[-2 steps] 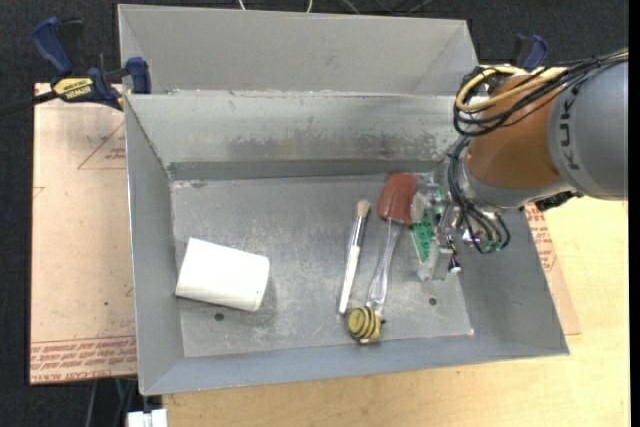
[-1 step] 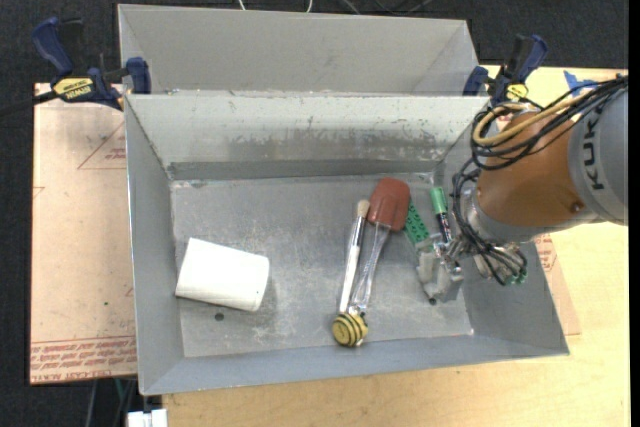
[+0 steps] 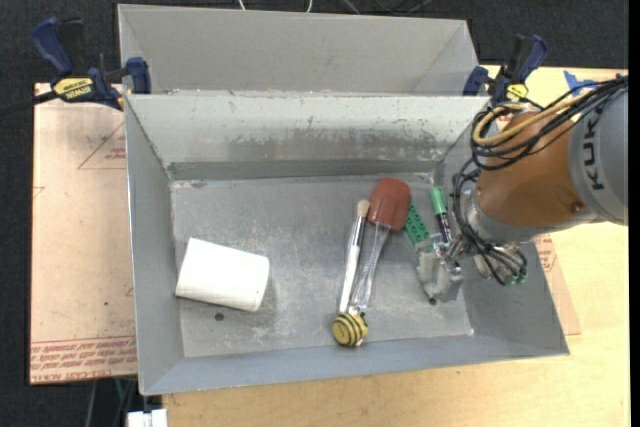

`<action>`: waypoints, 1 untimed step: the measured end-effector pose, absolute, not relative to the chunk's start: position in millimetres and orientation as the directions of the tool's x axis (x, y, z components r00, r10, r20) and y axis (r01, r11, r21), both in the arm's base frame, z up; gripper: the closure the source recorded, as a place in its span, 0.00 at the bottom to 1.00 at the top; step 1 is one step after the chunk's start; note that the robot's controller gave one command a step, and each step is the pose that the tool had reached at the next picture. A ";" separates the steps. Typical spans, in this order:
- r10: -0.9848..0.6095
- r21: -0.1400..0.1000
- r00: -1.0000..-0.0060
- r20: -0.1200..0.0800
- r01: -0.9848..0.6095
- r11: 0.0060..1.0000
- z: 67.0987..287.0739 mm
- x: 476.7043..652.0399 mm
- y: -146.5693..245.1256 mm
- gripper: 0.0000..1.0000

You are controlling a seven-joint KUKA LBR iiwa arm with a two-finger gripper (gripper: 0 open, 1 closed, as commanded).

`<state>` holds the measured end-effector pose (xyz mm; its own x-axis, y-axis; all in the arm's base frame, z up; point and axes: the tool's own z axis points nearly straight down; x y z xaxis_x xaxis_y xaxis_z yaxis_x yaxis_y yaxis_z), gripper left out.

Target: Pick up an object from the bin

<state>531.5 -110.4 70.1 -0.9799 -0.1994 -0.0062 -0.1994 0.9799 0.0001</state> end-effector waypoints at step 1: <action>-0.148 0.000 -0.989 -0.011 -0.148 0.989 70.6 510.4 -104.6 1.00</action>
Offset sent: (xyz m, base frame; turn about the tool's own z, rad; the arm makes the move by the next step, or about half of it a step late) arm 0.0564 0.0315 -0.0001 0.1067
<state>510.4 -104.6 70.6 -0.9889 -0.1484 -0.0106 -0.1485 0.9889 0.0005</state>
